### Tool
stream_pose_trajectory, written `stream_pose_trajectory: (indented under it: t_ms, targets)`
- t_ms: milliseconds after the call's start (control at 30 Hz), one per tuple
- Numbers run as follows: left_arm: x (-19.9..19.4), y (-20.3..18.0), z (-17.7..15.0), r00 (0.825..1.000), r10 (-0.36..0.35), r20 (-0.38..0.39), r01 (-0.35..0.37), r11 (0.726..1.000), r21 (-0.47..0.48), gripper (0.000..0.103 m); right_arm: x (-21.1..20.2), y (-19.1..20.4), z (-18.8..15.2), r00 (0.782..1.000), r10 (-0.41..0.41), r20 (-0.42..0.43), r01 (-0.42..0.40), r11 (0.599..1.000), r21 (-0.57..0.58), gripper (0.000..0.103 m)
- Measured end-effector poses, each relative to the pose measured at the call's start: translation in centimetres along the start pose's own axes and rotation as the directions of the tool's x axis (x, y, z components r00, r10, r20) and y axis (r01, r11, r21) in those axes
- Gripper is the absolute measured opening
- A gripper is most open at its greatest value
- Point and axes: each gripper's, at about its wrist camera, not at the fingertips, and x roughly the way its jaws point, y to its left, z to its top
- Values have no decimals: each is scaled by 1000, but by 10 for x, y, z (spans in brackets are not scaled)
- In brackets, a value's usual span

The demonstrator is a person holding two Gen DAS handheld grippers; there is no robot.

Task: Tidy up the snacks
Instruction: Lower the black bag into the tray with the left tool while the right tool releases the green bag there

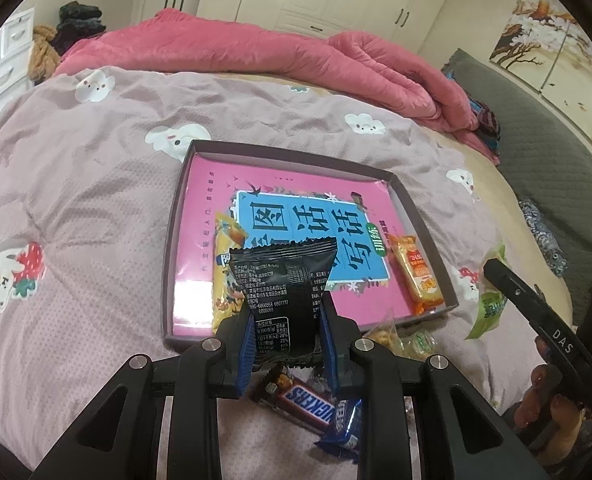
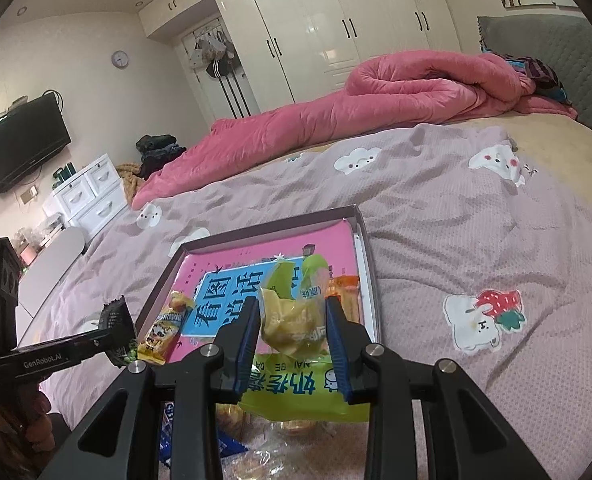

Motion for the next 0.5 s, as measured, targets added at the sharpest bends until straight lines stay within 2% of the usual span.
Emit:
stream_pose_trajectory:
  t_ms: [500]
  targets:
    - [25,-5,10,1000,25,-15,-25,1000,14,29,23,-1,12,1000,-5,6,5,1000,3,33]
